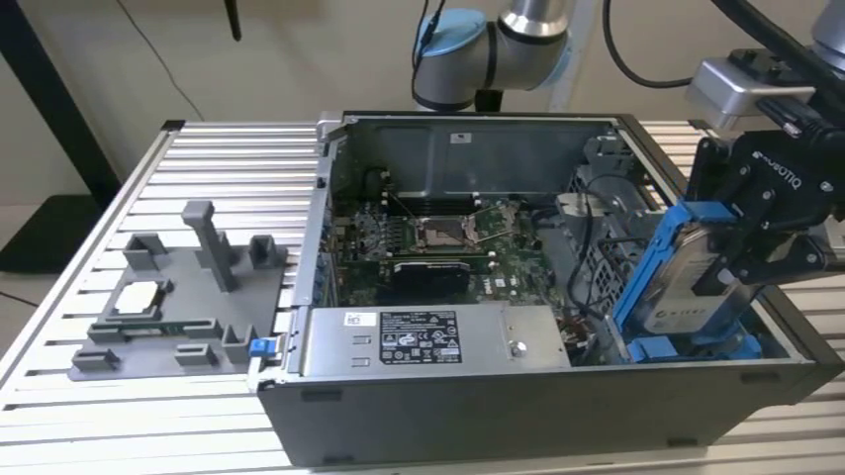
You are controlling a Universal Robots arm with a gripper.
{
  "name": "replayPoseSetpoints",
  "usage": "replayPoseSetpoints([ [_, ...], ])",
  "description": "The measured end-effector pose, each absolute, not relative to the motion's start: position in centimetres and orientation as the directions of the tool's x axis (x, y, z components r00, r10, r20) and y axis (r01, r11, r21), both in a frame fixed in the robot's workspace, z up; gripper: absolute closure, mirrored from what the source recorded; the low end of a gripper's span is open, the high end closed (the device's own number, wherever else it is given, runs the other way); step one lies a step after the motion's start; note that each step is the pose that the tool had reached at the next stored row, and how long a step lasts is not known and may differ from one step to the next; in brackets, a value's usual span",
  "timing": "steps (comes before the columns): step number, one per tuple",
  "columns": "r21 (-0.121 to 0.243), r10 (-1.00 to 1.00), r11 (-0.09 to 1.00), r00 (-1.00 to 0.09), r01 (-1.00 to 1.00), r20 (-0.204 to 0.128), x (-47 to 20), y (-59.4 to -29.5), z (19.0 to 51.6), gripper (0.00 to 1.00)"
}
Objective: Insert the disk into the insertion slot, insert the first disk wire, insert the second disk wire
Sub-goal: 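Insert the disk into the insertion slot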
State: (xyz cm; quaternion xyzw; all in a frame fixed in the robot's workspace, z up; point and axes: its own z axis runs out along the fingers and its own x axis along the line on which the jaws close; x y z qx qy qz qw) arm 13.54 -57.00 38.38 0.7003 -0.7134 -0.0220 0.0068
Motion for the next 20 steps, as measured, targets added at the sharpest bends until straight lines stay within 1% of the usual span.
replayPoseSetpoints([
  [1,0.041,-1.0,0.018,-0.019,-0.999,-0.021,13.5,-57.0,38.4,1.0],
  [2,0.041,-1.0,0.018,-0.019,-0.999,-0.021,13.5,-57.0,38.4,0.0],
  [6,0.045,-1.0,0.019,-0.02,-0.999,-0.021,13.5,-57.0,38.5,0.0],
  [11,0.053,-1.0,0.02,-0.021,-0.998,-0.021,13.5,-57.0,39.7,0.0],
  [20,0.053,-0.999,0.022,-0.023,-0.998,-0.022,12.3,-56.4,40.3,0.0],
])
